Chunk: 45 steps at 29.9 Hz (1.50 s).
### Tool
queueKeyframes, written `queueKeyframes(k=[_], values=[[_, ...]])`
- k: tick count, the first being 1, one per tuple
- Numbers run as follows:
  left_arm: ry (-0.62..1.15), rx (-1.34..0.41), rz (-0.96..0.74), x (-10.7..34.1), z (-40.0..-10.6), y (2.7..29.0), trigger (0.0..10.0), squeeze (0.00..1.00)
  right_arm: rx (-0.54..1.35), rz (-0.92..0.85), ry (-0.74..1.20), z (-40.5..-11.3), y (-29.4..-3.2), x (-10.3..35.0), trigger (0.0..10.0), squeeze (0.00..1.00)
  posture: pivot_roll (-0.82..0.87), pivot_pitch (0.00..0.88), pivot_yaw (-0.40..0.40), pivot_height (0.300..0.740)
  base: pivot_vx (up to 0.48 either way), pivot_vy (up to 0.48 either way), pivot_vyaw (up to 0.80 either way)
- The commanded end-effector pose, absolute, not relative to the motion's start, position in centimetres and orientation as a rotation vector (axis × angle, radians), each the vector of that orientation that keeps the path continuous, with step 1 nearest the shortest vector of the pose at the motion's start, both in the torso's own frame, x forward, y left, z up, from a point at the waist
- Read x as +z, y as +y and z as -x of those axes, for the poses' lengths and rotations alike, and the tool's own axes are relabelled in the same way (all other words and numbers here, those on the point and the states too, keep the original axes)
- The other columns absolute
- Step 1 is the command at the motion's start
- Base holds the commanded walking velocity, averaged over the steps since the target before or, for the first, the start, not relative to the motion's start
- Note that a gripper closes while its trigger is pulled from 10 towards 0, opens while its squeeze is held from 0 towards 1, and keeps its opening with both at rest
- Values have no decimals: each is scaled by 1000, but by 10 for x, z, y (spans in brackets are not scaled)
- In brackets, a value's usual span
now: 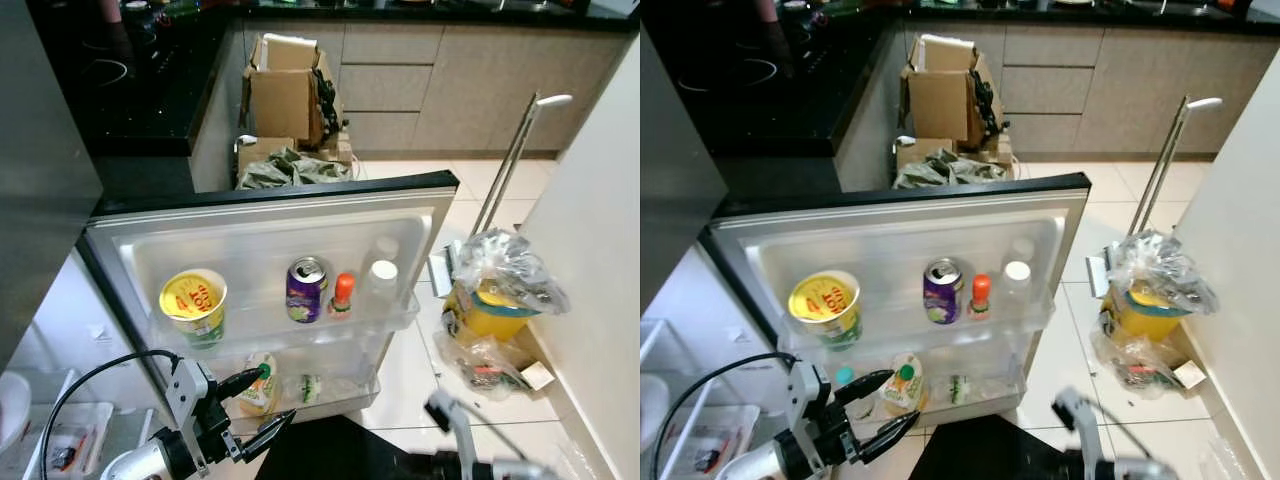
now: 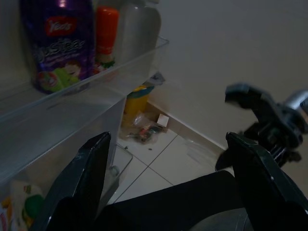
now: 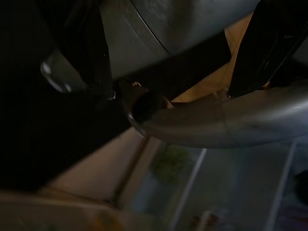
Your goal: Restocking fridge
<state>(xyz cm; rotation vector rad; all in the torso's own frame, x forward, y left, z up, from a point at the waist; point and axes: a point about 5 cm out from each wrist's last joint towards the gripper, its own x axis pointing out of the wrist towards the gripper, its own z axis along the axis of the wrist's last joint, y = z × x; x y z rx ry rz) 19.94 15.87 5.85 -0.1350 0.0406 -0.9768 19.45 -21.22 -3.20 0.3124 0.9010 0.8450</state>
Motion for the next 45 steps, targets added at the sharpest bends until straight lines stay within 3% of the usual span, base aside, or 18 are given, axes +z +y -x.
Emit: queueKeyframes(k=[1, 3, 8, 13, 14, 17, 29, 32, 36, 42, 45], values=[[57, -987, 126, 56, -197, 160, 10000, 0, 777, -307, 905, -190, -216, -37, 10000, 0, -2, 63, -29, 740, 0, 0, 0], [58, -986, 126, 55, -197, 161, 10000, 0, 689, -291, 928, -185, -219, -46, 10000, 0, -1, 62, -26, 740, 0, 0, 0], [133, -940, 114, 37, -196, 163, 10000, 0, 244, -199, 987, -164, -238, -72, 10000, 0, -7, 56, -19, 740, 0, 0, 0], [364, -799, 53, -7, -190, 171, 10000, 0, 116, -109, 1053, -143, -242, -85, 10000, 0, -5, 53, -16, 740, 0, 0, 0], [364, -799, 53, -7, -190, 171, 10000, 0, 116, -109, 1053, -143, -242, -85, 10000, 0, -5, 53, -16, 740, 0, 0, 0], [578, -675, 93, -46, -164, 179, 10000, 0, 82, -88, 1100, -128, -236, -93, 10000, 0, -17, 47, -7, 740, 0, 0, 0], [845, -381, 171, -85, -127, 196, 10000, 0, 124, 6, 1117, -125, -222, -98, 10000, 0, -22, 43, 1, 740, 0, 0, 0], [1024, -134, 231, -102, -107, 203, 10000, 0, 136, 49, 1139, -123, -213, -102, 10000, 0, -18, 44, 15, 740, 0, 0, 0], [1051, -69, 252, -104, -107, 202, 10000, 0, 162, 68, 1143, -122, -204, -104, 10000, 0, -36, 47, 28, 740, 0, 0, 0], [989, -151, 191, -97, -140, 188, 10000, 0, 183, 108, 1152, -120, -204, -105, 10000, 0, -30, 37, 32, 740, 0, 0, 0], [991, -172, 171, -96, -142, 186, 10000, 0, 177, 121, 1165, -116, -207, -105, 10000, 0, -36, 28, 41, 740, 0, 0, 0]])
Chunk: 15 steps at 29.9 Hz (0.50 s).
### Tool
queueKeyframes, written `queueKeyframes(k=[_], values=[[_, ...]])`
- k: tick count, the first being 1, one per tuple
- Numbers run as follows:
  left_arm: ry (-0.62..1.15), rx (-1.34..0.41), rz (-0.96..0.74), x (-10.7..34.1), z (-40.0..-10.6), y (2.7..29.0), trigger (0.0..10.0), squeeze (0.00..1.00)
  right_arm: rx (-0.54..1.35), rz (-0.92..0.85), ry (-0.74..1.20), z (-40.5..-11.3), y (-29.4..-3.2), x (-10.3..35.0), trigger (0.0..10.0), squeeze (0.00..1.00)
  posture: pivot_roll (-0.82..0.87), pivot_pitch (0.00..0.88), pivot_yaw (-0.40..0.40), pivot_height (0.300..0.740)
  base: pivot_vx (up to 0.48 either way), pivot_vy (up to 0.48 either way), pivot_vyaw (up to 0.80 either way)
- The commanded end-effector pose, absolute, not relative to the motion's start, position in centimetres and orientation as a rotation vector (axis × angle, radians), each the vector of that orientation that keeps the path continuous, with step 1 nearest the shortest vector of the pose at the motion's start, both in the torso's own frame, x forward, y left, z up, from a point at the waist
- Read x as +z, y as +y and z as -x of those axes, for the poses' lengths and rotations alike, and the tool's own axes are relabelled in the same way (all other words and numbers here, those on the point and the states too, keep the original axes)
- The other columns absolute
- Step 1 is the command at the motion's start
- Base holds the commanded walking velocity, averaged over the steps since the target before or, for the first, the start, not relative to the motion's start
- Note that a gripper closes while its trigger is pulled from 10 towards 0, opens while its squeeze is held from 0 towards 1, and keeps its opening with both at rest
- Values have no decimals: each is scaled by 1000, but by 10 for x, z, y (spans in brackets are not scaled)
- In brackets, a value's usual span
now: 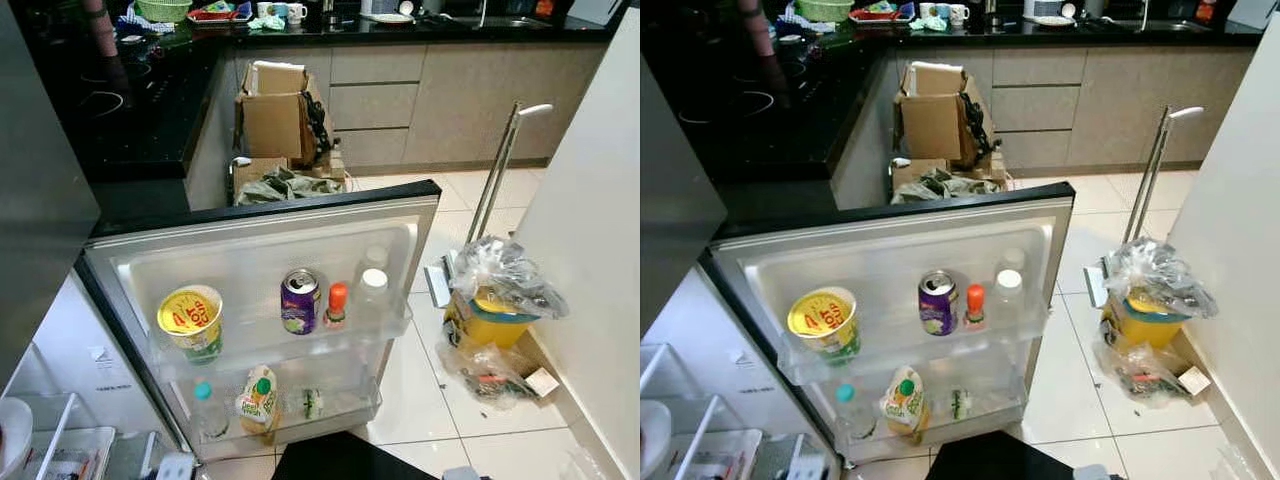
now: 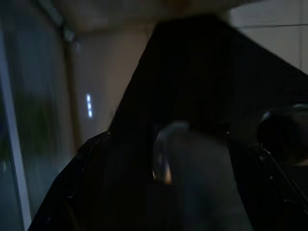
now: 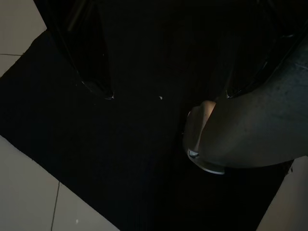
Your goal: Restocking fridge
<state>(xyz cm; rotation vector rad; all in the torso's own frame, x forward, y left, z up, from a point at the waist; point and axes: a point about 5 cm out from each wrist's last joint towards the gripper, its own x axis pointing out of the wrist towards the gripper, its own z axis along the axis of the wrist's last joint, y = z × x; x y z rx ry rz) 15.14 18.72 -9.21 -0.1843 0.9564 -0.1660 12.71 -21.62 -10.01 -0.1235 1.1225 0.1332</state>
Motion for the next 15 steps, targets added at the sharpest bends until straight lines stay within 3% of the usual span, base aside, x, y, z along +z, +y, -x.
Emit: queueKeyframes(k=[1, 9, 11, 15], values=[[991, -172, 171, -96, -142, 186, 10000, 0, 177, 121, 1165, -116, -207, -105, 10000, 0, -36, 28, 41, 740, 0, 0, 0], [1074, -163, 169, -105, -122, 177, 10000, 0, 169, 176, 1180, -113, -218, -104, 10000, 0, -68, 0, 12, 740, 0, 0, 0], [1081, -168, 168, -107, -120, 171, 10000, 0, 165, 183, 1163, -119, -224, -101, 10000, 0, -50, 0, -37, 740, 0, 0, 0], [1073, -152, 175, -107, -120, 168, 10000, 0, 164, 203, 1148, -126, -230, -98, 10000, 0, -51, 0, -57, 740, 0, 0, 0]])
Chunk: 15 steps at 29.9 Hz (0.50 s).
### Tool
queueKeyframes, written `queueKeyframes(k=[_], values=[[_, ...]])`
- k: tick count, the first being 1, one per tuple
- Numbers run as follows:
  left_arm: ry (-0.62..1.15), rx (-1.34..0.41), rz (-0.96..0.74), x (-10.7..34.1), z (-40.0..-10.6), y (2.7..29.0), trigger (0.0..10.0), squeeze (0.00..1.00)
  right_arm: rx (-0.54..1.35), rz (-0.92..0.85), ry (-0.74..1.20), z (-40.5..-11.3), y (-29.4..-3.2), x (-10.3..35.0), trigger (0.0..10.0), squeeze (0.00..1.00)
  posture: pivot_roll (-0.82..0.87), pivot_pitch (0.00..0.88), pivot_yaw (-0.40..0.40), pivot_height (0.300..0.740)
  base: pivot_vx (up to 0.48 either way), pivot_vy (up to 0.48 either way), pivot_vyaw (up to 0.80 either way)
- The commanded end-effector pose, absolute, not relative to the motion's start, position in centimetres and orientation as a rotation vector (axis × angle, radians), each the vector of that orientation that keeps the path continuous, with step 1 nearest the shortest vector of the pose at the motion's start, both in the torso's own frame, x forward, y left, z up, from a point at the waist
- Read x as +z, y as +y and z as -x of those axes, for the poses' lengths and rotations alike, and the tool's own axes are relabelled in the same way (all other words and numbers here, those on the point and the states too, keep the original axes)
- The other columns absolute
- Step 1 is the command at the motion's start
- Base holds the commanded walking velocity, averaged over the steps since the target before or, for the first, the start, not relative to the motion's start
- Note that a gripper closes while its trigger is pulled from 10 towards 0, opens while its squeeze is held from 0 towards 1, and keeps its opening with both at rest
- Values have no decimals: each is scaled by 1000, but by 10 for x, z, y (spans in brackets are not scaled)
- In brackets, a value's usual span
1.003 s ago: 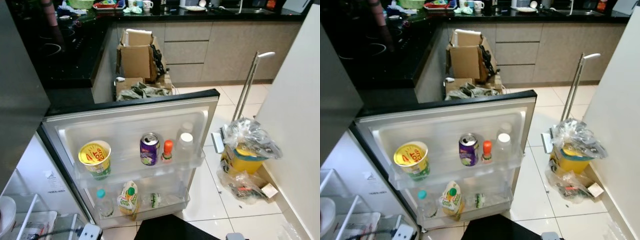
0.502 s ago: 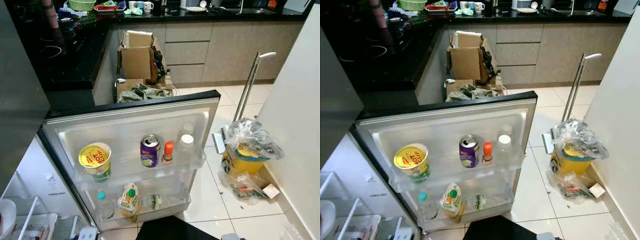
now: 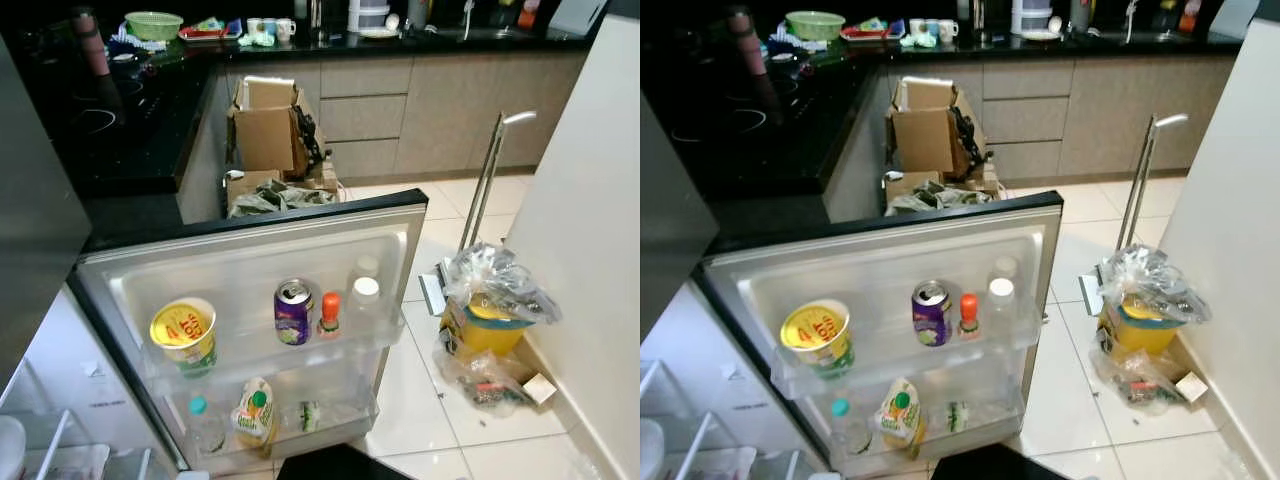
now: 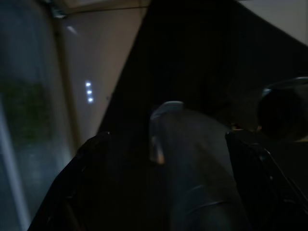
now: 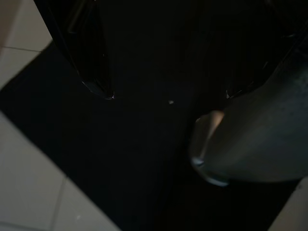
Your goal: Restocking fridge
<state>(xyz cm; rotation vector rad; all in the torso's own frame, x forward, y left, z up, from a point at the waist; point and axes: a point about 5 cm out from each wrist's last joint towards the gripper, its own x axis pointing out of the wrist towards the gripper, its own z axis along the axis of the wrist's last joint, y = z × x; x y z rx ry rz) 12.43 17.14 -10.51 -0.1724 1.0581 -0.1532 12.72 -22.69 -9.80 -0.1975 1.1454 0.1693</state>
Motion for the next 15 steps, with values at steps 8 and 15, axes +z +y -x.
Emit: queueKeyframes(k=[8, 15], values=[[1139, -152, 135, -112, -98, 176, 10000, 0, 226, 315, 1134, -136, -230, -94, 10000, 0, -80, 3, -73, 740, 0, 0, 0], [1086, -148, 133, -108, -113, 179, 10000, 0, 152, 309, 1084, -154, -245, -84, 10000, 0, -69, 0, -15, 740, 0, 0, 0]])
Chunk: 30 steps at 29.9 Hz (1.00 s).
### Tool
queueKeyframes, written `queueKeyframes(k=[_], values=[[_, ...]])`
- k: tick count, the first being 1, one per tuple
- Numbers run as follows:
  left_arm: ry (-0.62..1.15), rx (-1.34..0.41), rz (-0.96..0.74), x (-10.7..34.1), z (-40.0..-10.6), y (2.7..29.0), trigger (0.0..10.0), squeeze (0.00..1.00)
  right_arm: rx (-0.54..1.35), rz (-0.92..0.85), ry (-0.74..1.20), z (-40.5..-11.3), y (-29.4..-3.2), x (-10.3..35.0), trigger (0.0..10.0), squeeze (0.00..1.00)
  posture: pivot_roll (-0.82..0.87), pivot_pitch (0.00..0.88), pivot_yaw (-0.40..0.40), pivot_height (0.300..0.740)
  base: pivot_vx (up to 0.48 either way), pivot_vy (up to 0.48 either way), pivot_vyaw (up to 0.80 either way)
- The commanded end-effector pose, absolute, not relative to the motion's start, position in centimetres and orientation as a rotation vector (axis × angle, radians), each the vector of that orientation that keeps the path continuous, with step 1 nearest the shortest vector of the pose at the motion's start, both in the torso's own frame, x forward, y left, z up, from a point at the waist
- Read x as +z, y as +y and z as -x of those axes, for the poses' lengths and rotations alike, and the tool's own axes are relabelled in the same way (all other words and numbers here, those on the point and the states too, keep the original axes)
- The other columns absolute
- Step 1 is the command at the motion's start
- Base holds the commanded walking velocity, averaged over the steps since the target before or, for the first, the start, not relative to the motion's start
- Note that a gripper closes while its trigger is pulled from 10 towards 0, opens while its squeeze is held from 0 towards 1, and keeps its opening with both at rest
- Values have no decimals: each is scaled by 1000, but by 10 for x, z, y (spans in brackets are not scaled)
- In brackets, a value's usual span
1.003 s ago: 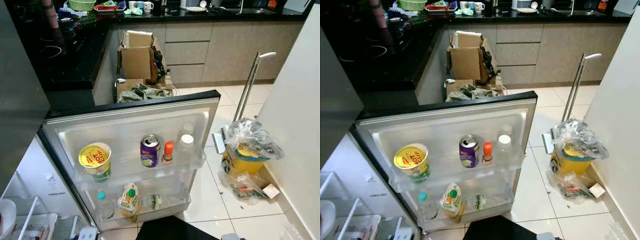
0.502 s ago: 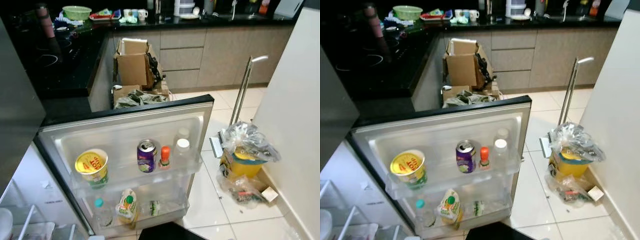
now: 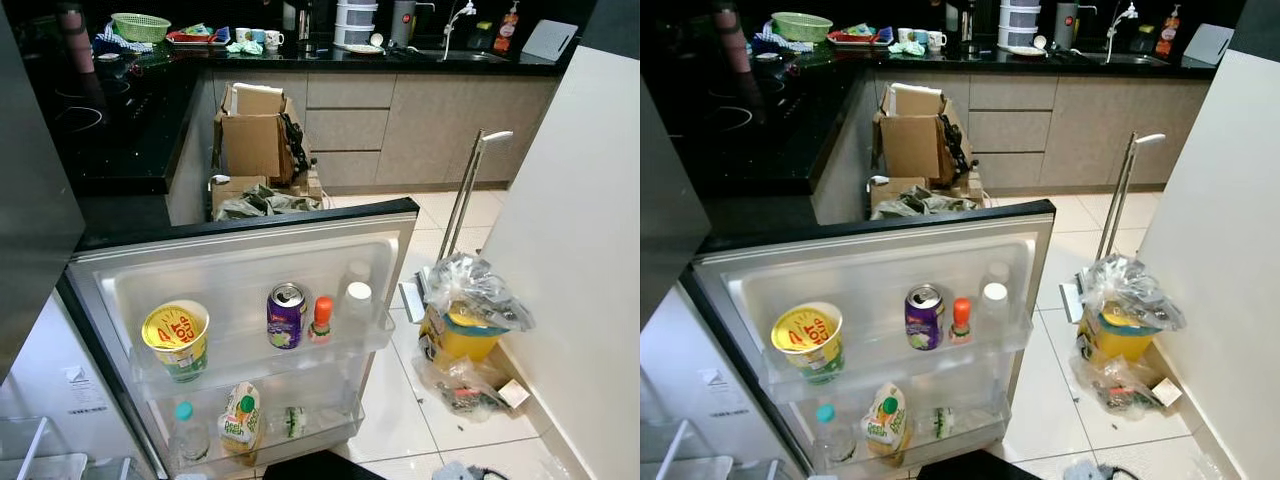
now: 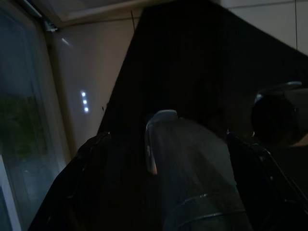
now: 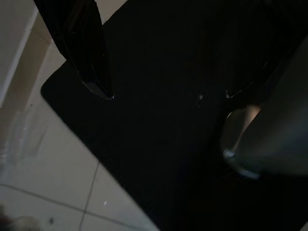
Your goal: Restocking fridge
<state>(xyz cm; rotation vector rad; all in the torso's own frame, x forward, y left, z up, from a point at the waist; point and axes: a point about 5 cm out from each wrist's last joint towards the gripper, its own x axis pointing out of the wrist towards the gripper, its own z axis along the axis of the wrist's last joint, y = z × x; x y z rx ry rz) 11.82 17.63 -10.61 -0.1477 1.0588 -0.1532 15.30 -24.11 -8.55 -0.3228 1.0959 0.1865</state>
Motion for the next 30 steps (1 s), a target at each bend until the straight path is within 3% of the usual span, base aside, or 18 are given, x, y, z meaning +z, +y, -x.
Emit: queueKeyframes(k=[1, 4, 11, 30], values=[[1083, -130, 149, -108, -113, 180, 10000, 0, 124, 297, 1096, -150, -249, -85, 10000, 0, -68, 0, -13, 740, 0, 0, 0], [1092, -155, 132, -107, -116, 181, 10000, 0, -18, 201, 1163, -126, -258, -92, 10000, 0, -49, 8, -8, 740, 0, 0, 0], [1028, -147, 159, -101, -131, 186, 10000, 0, -3, 184, 1164, -122, -248, -96, 10000, 0, -45, 23, 4, 740, 0, 0, 0], [1083, -146, 207, -108, -112, 174, 10000, 0, 34, 224, 1151, -127, -252, -93, 10000, 0, -69, 0, -6, 740, 0, -452, 0]])
